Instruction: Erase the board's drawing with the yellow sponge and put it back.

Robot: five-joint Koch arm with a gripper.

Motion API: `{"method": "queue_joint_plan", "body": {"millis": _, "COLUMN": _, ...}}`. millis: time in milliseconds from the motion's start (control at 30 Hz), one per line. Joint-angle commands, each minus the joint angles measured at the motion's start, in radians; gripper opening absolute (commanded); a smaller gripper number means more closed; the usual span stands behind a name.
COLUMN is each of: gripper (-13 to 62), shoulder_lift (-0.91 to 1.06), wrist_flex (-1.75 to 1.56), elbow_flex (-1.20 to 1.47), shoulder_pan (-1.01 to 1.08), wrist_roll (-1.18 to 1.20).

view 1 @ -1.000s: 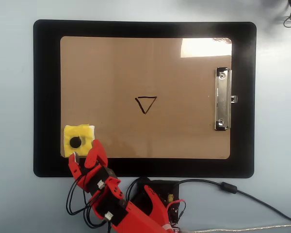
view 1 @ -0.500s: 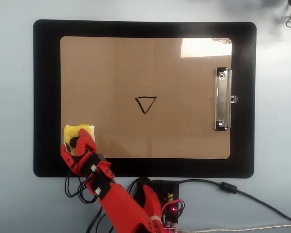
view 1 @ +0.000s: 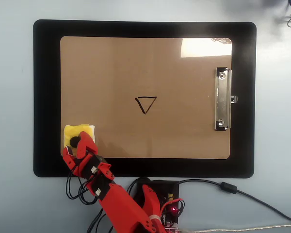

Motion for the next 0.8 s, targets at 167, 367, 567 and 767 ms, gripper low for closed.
{"method": "queue_joint_plan", "body": {"millis": 167, "gripper": 22.0, "shoulder_lift": 0.009, "wrist_flex": -0.061, "elbow_flex": 0.000, "shoulder_pan": -0.012, "wrist_roll": -0.008}}
{"method": "queue_joint_plan", "body": {"millis": 367, "gripper": -3.3, "shoulder_lift": 0.017, "wrist_flex": -0.133, "elbow_flex": 0.057, "shoulder_pan": 0.029, "wrist_roll": 0.057}}
{"method": "queue_joint_plan", "body": {"millis": 567, "gripper": -8.2, "shoulder_lift": 0.017, "wrist_flex": -0.184, "elbow_flex": 0.063, "shoulder_pan": 0.075, "wrist_roll": 0.089}}
{"method": "queue_joint_plan", "body": {"millis": 767, "gripper": -8.2, "shoulder_lift": 0.150, "wrist_flex": -0.081, "elbow_flex": 0.043, "shoulder_pan": 0.135, "wrist_roll": 0.087}}
